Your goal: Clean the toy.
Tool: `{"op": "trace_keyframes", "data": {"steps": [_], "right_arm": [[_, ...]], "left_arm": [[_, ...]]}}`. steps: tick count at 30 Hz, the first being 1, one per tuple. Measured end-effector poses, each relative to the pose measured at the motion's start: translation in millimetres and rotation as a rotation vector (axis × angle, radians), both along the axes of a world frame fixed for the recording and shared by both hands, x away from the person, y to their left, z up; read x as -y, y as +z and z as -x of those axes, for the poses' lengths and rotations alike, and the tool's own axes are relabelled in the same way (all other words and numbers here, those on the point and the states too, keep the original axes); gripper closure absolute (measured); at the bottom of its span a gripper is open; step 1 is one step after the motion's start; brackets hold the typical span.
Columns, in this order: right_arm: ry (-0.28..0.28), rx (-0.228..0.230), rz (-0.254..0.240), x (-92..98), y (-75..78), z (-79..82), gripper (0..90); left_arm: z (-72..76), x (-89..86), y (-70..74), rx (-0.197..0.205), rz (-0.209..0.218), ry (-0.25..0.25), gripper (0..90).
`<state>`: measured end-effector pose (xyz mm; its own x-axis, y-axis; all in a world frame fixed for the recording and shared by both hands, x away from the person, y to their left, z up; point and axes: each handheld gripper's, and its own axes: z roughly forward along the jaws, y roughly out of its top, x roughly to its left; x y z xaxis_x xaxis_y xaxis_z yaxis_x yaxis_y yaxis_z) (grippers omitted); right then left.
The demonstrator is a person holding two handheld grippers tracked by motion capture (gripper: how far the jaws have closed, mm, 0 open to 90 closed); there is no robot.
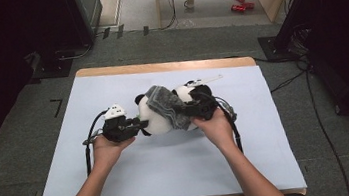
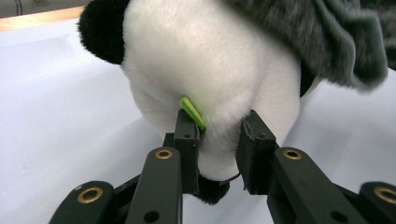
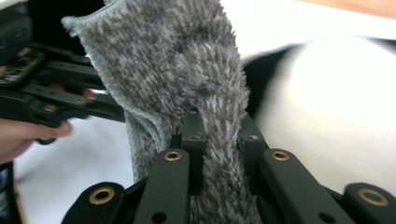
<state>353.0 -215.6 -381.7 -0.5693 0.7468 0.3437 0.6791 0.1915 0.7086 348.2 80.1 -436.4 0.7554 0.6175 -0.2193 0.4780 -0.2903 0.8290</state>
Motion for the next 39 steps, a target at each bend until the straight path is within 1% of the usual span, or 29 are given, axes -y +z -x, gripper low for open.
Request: {"op": "trace_keyframes", "data": {"steps": [1,4,9,11,12,13,14,15,16,17,18,21,22,25,26,27,28,29,31,33,35,36,37,38,39], "right_arm": [[-0.019,-0.003,-0.014,9.2,1.3,-0.9,79.2],[-0.051,-0.011,-0.027,26.8,5.1,-2.4,79.1],[-0.131,0.001,-0.013,57.1,9.8,-5.7,79.1],[-0.172,0.009,-0.002,67.1,11.2,-5.8,79.2],[-0.183,0.012,-0.004,70.2,12.1,-5.4,79.2],[-0.187,0.022,-0.02,73.9,13.7,-4.6,79.2],[-0.188,0.026,-0.029,75.2,15.4,-3.9,79.2],[-0.185,0.028,-0.039,75.9,17.5,-3.2,79.2],[-0.181,0.034,-0.051,76.1,19.0,-2.7,79.2],[-0.174,0.036,-0.074,75.7,22.0,-1.5,79.2],[-0.169,0.038,-0.086,75.2,23.9,-0.9,79.2],[-0.146,0.054,-0.114,71.1,32.5,3.2,79.2],[-0.137,0.061,-0.118,69.2,35.7,4.9,79.2],[-0.103,0.078,-0.134,61.6,46.2,10.9,79.2],[-0.095,0.084,-0.137,59.6,48.2,12.3,79.2],[-0.085,0.089,-0.138,56.7,51.0,14.4,79.2],[-0.071,0.089,-0.14,53.5,53.1,16.0,79.1],[-0.054,0.087,-0.138,50.2,54.8,17.5,79.1],[-0.028,0.084,-0.13,43.4,56.1,19.4,79.2],[-0.002,0.062,-0.111,37.2,52.6,18.3,79.2],[0.011,0.025,-0.086,32.9,43.5,14.5,79.2],[0.018,0.0,-0.065,31.4,35.9,11.1,79.2],[0.011,-0.016,-0.038,30.3,29.7,8.9,79.2],[-0.001,-0.021,-0.005,29.3,23.3,6.4,79.2],[-0.012,-0.032,0.013,29.4,17.2,3.9,79.2]], "left_arm": [[-0.2,-0.1,-0.1,-0.005,0.005,0.001,72.6],[-1.3,-0.2,-0.8,-0.011,0.018,-0.001,72.9],[-2.4,-1.4,-0.8,-0.03,0.024,0.004,73.6],[-3.4,-2.4,-1.4,-0.056,0.049,0.009,74.1],[-5.0,-4.0,-1.7,-0.075,0.069,0.009,74.6],[-6.1,-5.6,-1.8,-0.098,0.095,0.008,75.6],[-7.5,-7.5,-1.7,-0.122,0.131,0.005,76.5],[-8.3,-8.7,-1.3,-0.137,0.152,0.004,77.5],[-9.2,-10.2,-0.7,-0.161,0.187,0.002,78.4],[-9.9,-11.2,-0.4,-0.171,0.204,-0.001,79.2],[-10.4,-12.3,0.0,-0.191,0.23,-0.005,79.9],[-10.8,-13.4,0.5,-0.225,0.278,-0.02,81.7],[-10.7,-13.4,1.1,-0.241,0.299,-0.025,82.0],[-10.1,-13.3,3.6,-0.277,0.342,-0.046,82.5],[-9.3,-13.1,5.1,-0.287,0.356,-0.054,82.6],[-8.7,-13.3,7.0,-0.294,0.361,-0.067,82.7],[-8.1,-13.8,8.2,-0.299,0.384,-0.079,82.9],[-7.3,-14.2,9.9,-0.304,0.395,-0.087,82.9],[-4.6,-12.8,12.9,-0.28,0.354,-0.099,82.9],[-4.0,-12.9,12.5,-0.277,0.34,-0.094,82.8],[-5.0,-14.3,10.3,-0.268,0.329,-0.074,82.7],[-5.0,-14.3,9.9,-0.254,0.309,-0.064,82.6],[-4.9,-14.6,9.5,-0.235,0.284,-0.059,82.1],[-4.7,-14.2,9.2,-0.22,0.266,-0.059,81.7],[-4.4,-13.5,9.0,-0.21,0.24,-0.059,81.1]]}}
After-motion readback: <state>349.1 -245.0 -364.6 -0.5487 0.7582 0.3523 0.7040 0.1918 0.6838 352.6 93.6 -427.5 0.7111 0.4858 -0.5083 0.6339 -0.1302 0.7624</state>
